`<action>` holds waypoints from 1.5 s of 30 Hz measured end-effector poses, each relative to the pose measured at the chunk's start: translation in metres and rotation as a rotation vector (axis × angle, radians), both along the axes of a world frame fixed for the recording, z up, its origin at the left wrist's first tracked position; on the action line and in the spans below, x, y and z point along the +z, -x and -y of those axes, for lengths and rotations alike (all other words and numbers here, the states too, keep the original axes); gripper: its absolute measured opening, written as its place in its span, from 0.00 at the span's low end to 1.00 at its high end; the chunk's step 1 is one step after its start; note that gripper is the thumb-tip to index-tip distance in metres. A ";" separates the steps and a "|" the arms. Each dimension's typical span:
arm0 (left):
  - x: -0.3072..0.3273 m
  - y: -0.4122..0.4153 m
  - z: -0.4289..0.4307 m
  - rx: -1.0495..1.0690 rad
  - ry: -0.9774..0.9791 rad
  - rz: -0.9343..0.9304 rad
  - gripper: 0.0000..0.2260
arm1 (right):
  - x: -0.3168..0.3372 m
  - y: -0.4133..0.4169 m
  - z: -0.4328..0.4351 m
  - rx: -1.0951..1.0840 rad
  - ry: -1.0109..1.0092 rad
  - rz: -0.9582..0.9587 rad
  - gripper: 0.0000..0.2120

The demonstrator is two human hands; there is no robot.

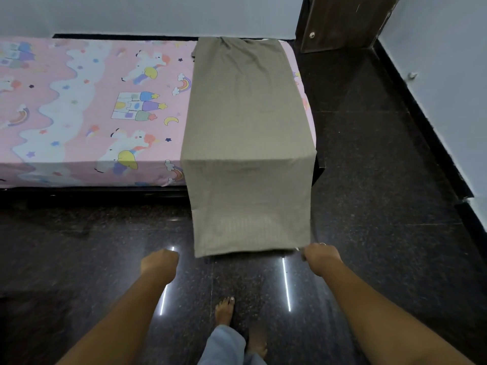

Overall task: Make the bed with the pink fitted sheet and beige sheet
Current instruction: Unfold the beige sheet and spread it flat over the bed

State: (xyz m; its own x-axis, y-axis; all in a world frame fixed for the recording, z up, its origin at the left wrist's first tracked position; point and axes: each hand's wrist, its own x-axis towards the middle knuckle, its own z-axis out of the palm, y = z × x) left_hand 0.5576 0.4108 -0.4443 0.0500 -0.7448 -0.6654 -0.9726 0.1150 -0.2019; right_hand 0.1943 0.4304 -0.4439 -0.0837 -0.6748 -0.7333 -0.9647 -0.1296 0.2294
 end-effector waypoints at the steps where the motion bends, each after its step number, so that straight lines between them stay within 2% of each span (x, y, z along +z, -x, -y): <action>1: 0.002 0.003 0.002 0.020 -0.001 -0.020 0.16 | 0.005 -0.003 0.004 -0.011 0.003 0.020 0.21; 13: 0.035 0.054 0.049 0.223 0.031 -0.442 0.04 | 0.052 -0.018 0.047 -0.074 0.110 0.125 0.22; 19: 0.055 0.093 0.093 0.220 0.251 -0.636 0.12 | 0.070 -0.020 0.091 -0.053 0.275 0.152 0.25; 26: 0.065 0.124 0.185 0.158 0.298 -0.673 0.17 | 0.088 -0.016 0.184 -0.047 0.352 0.128 0.22; 35: 0.078 0.168 0.296 0.081 0.322 -0.673 0.20 | 0.101 0.003 0.279 -0.127 0.450 0.194 0.28; 40: 0.081 0.235 0.336 0.045 0.280 -0.707 0.20 | 0.101 0.049 0.314 -0.166 0.444 0.184 0.27; 45: 0.079 0.311 0.375 0.099 0.275 -0.731 0.20 | 0.097 0.118 0.355 -0.155 0.446 0.195 0.26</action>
